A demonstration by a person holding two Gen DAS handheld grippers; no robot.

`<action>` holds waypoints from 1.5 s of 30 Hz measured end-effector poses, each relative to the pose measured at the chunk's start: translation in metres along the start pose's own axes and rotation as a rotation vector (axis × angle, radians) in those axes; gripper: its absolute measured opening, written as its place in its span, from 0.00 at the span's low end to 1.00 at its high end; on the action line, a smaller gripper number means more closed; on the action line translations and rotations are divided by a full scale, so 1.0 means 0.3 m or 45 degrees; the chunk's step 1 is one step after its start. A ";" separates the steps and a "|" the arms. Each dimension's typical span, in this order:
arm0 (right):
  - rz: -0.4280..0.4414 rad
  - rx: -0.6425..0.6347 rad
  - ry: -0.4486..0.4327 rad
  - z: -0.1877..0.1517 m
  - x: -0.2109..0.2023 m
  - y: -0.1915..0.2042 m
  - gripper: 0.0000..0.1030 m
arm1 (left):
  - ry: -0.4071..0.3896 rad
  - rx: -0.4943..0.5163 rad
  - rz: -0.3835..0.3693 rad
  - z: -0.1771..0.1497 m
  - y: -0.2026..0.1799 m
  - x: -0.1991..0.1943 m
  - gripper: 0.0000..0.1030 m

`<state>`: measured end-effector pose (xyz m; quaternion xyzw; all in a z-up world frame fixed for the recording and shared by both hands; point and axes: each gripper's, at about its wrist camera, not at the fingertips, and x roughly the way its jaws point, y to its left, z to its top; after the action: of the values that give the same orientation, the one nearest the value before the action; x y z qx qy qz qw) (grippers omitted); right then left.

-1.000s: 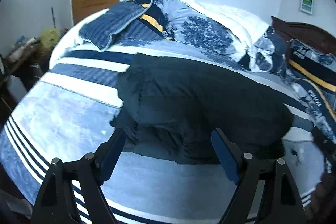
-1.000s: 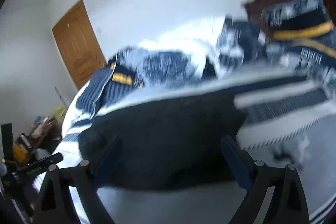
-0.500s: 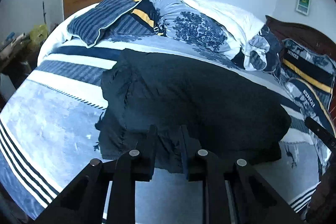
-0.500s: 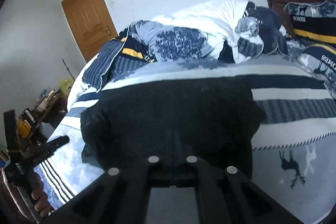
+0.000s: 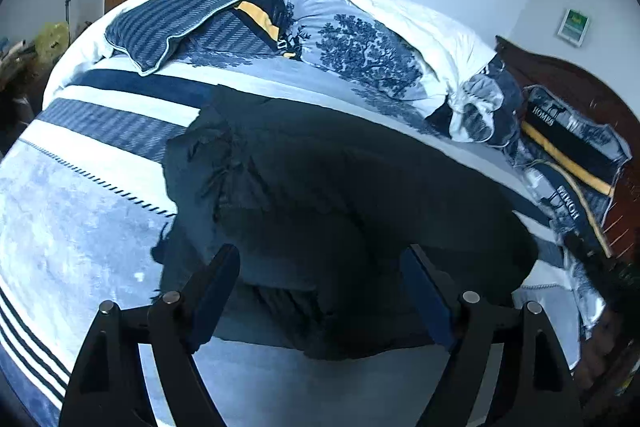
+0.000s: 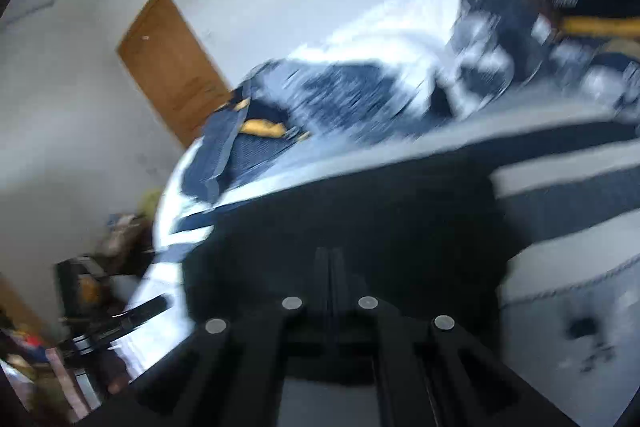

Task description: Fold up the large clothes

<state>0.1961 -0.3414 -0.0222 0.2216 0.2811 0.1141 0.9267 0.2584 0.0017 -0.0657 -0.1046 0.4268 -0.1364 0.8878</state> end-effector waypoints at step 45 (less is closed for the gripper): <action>-0.295 -0.184 0.202 0.195 0.209 -0.189 1.00 | -0.015 -0.031 0.080 0.066 0.107 0.086 0.81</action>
<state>0.2857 -0.3903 -0.0351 0.1107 0.3681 0.0435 0.9221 0.2942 0.0247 -0.0822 -0.1027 0.4264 -0.1026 0.8928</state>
